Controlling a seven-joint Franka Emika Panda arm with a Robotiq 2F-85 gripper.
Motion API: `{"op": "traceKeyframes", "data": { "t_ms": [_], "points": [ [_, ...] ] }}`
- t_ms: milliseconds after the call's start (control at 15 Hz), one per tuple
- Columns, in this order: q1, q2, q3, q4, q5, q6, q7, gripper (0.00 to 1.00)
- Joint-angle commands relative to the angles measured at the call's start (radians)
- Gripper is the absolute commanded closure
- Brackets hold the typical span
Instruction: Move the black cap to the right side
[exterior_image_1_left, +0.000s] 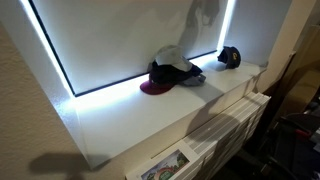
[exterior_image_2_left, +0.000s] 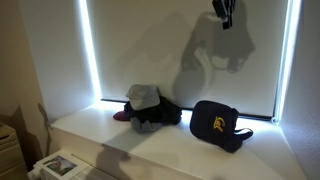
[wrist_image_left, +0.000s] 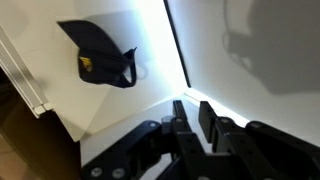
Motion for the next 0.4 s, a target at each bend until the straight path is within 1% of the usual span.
{"op": "traceKeyframes", "data": {
  "t_ms": [0, 67, 133, 333],
  "points": [
    [-0.012, 0.052, 0.003, 0.042, 0.01, -0.055, 0.0, 0.83],
    [-0.02, 0.1, 0.003, 0.083, 0.012, -0.095, 0.001, 0.84],
    [-0.025, 0.134, 0.003, 0.115, 0.012, -0.111, 0.001, 0.84],
    [-0.028, 0.158, 0.003, 0.16, 0.012, -0.13, 0.005, 0.84]
  ]
}}
